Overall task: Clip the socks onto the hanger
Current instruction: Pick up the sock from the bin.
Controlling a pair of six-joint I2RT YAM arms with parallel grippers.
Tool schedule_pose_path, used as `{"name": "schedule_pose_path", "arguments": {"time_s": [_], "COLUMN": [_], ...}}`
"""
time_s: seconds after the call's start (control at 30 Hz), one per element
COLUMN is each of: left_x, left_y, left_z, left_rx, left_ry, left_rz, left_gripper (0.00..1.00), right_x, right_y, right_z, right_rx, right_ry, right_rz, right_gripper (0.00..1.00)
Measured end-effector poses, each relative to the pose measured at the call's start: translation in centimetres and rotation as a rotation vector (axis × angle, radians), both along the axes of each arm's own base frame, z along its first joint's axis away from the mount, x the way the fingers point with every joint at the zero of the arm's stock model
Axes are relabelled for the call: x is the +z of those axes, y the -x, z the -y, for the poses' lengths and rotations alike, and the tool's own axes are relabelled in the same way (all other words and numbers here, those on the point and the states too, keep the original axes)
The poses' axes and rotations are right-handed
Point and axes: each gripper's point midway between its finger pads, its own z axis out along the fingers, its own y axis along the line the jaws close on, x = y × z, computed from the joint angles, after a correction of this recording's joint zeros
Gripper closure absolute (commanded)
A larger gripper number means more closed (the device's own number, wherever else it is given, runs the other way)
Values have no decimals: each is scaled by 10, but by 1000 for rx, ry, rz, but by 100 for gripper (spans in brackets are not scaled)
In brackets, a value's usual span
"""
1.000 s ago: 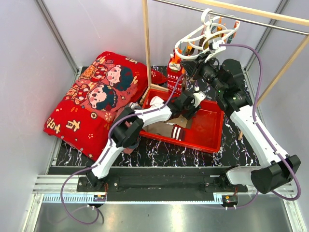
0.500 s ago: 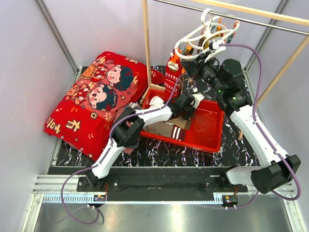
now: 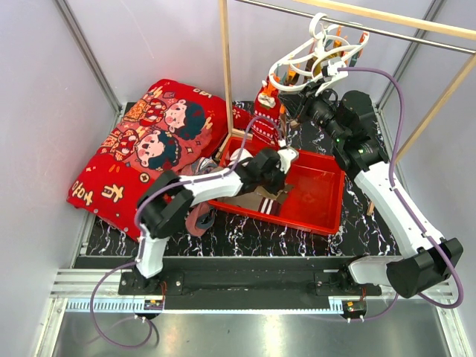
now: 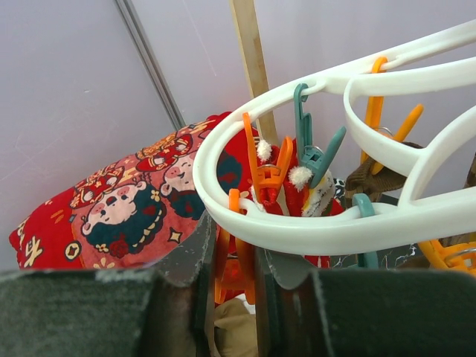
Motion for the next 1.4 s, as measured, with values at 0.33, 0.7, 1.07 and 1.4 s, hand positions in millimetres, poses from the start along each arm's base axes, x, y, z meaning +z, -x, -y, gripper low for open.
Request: {"name": "schedule_pose_path", "arguments": {"time_s": [0.33,0.7,1.07,1.4], "left_x": [136,181,227,269], "left_y": [-7,-41,-52,-51], "left_z": [-13,-52,-65,-66], "left_rx": [69,233,325,326], "left_ry": [363,515,648,745], "left_rz": [225,262,293,339], "left_gripper": [100,100,100,100], "right_x": [0,3,4,6], "right_y": [0,-1,-1,-3], "right_z": [0,3,7,10], "right_rx": [-2,-21,-55,-86], "right_ry": [-3,-32,-94,-149], "right_rz": [-2,-19,-68,-104], "right_gripper": [89,90,90,91]}}
